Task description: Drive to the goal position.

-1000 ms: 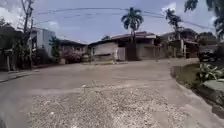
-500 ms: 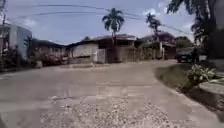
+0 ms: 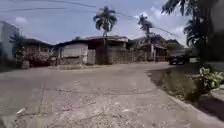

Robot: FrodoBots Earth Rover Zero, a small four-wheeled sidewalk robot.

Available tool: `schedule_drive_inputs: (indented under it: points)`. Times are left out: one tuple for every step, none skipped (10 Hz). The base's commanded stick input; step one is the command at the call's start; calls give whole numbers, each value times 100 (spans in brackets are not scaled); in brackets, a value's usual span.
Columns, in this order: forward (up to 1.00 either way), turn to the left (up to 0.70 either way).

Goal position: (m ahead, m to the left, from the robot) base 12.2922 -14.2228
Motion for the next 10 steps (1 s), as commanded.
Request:
schedule_drive_inputs:
  points:
    - [100,0]
    - [100,-23]
    - [100,-38]
    - [100,-39]
    - [100,-39]
    - [100,-39]
    - [100,-39]
    - [100,-39]
    - [100,-39]
    - [100,-38]
